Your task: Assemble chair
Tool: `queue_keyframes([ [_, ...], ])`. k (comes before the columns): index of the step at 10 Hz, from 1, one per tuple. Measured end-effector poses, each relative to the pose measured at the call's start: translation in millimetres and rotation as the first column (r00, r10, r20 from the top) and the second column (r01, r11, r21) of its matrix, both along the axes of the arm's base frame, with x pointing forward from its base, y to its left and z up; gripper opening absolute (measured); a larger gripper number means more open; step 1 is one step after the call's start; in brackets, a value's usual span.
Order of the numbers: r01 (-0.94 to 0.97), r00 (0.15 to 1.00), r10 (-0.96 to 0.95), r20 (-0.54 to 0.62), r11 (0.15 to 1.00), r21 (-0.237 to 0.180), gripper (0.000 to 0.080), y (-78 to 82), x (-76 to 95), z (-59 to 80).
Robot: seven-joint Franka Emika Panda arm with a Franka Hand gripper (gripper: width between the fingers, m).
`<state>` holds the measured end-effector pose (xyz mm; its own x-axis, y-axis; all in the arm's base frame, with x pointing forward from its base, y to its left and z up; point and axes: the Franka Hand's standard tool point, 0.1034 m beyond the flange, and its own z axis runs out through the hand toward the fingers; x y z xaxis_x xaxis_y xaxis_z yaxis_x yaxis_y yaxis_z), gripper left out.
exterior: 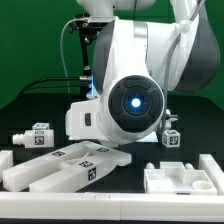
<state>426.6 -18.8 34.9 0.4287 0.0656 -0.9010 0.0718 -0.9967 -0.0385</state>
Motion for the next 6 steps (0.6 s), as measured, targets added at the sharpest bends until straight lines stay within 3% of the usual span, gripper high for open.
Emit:
queue_keyframes([
  [3, -0.018, 0.996, 0.015, 0.093, 0.999, 0.027, 0.0649, -3.0, -16.3, -4.9],
  [6, -0.016, 0.996, 0.014, 0.091, 1.0, 0.026, 0.0649, -1.7, -27.1, -8.6],
])
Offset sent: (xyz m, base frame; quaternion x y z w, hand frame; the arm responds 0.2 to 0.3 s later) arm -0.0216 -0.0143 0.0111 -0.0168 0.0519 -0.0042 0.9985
